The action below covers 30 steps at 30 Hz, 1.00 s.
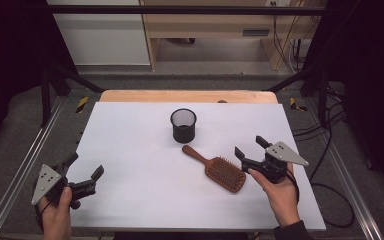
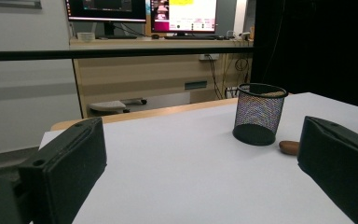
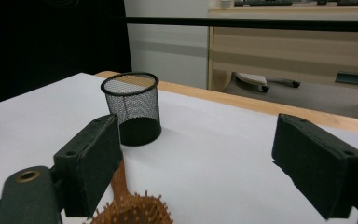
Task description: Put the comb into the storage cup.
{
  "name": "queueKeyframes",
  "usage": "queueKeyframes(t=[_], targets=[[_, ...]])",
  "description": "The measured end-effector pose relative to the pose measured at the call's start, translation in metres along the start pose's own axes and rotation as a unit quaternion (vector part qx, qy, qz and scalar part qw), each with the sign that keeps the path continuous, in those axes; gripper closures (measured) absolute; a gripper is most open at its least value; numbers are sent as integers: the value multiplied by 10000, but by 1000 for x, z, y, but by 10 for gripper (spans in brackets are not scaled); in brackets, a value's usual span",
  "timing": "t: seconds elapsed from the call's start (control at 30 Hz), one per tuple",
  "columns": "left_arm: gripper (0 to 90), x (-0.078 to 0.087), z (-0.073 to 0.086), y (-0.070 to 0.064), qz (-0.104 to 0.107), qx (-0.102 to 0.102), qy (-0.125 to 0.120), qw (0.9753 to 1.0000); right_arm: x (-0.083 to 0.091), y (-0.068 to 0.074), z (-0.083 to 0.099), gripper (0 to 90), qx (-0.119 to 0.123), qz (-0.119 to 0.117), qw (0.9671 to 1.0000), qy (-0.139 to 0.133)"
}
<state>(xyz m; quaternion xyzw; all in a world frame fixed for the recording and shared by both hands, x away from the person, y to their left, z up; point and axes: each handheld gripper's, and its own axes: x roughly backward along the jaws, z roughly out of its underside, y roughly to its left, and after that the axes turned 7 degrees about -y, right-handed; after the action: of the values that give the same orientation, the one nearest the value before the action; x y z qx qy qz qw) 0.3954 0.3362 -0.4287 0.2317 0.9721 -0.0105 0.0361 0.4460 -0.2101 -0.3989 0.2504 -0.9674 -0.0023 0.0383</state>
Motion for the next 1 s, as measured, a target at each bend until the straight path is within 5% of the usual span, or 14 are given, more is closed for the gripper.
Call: queueKeyframes(t=[0.5,1.0], targets=[[15,0,0,1,-10,-10,8,10000,-42,15,-38,444,421,-422,9978,302],[15,0,0,1,-11,-9,19,10000,-66,28,-39,699,670,-808,9920,700]])
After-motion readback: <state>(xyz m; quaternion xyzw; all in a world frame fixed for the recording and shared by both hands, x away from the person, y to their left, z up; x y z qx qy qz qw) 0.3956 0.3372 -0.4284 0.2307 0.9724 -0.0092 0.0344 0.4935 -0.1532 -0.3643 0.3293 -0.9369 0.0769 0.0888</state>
